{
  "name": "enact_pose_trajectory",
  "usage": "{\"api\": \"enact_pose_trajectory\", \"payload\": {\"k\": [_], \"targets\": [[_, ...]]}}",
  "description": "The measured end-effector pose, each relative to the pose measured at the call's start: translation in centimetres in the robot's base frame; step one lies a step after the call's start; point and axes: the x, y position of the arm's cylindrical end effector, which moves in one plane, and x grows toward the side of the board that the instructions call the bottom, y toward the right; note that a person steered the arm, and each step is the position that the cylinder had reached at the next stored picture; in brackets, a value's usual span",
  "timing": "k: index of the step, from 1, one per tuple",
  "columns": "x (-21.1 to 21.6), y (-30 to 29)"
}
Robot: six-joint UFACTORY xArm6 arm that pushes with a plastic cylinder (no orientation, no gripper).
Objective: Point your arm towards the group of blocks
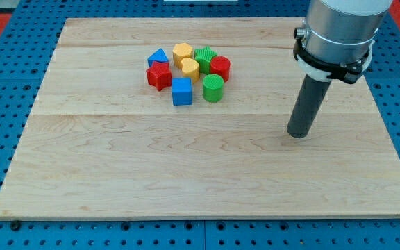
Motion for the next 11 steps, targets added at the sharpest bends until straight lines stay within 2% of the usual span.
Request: {"api": "enact_pose_trajectory", "payload": {"k": [2, 4, 5, 7, 9, 10, 11], "targets": [[-1.3, 0.0], [-8.6, -2.7], [-9.7, -4.1], [-4.6, -7.7], [-2.9, -20.5], [-3.6, -26.7], [-5.9, -29.0]]}}
